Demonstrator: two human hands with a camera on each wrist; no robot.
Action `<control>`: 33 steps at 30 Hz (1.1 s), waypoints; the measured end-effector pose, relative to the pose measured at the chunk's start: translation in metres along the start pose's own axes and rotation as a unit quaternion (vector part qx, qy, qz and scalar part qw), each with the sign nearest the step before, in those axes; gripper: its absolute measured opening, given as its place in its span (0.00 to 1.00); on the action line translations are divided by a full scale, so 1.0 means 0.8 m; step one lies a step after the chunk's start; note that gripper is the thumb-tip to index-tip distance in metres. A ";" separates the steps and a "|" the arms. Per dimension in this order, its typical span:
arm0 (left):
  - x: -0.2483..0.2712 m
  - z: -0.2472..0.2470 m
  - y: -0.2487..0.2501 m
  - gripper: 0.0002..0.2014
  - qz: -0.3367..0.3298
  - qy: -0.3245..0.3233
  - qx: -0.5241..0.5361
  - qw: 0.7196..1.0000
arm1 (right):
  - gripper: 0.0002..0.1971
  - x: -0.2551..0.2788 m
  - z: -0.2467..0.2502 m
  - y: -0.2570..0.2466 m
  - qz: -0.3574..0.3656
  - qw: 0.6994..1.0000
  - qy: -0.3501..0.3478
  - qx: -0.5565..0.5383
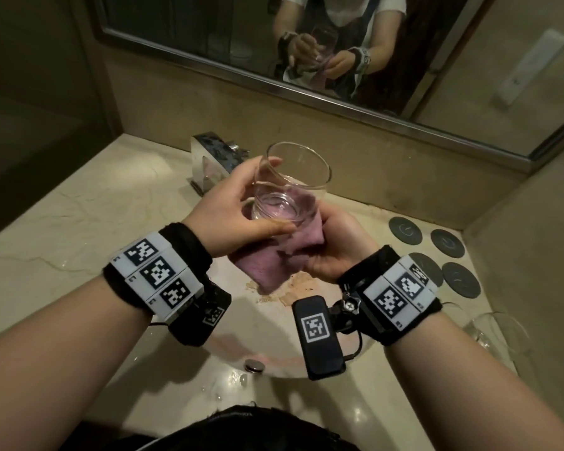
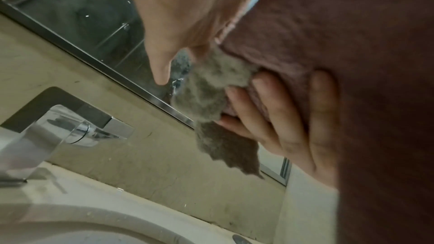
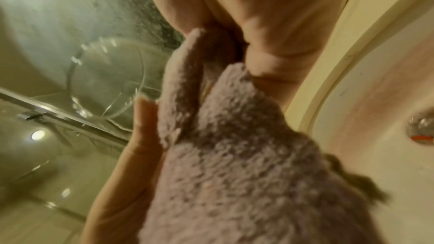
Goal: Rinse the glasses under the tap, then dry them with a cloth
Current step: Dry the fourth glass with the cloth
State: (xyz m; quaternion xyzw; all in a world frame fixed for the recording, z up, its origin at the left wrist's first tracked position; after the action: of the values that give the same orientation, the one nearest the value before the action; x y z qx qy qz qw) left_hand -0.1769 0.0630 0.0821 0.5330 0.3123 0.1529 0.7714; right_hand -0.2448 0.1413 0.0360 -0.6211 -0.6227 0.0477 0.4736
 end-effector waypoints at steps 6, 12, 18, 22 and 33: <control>-0.001 0.003 -0.004 0.41 0.021 0.002 0.042 0.999 | 0.23 0.008 0.018 -0.021 0.024 0.999 0.032 0.015; 0.001 -0.023 -0.007 0.40 0.030 -0.029 0.072 0.997 | 0.22 0.008 0.011 -0.016 0.037 0.996 0.052 0.057; -0.005 -0.049 -0.006 0.42 0.070 -0.057 0.191 0.977 | 0.29 0.028 0.029 -0.027 0.082 0.993 0.076 0.046; -0.010 -0.059 -0.001 0.51 0.076 -0.049 0.182 0.979 | 0.37 0.047 0.037 -0.035 0.110 0.983 0.098 0.107; 0.007 -0.138 0.022 0.42 0.059 -0.124 0.146 0.980 | 0.40 0.156 0.077 -0.064 0.283 0.806 0.314 0.415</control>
State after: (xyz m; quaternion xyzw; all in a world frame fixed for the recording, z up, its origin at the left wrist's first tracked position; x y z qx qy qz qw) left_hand -0.2421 0.1532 0.0703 0.6720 0.2013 0.0833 0.7078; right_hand -0.2946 0.2642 0.1019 -0.4946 -0.1575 0.2358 0.8216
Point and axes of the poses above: each hand's wrist, its own x-axis away from the middle knuckle, its own z-axis out of the back of the hand, y = z × x, the point moved 8 cm from there along -x, towards the middle knuckle, and after that the axes turned 5 degrees about y, right-handed, at the moved point
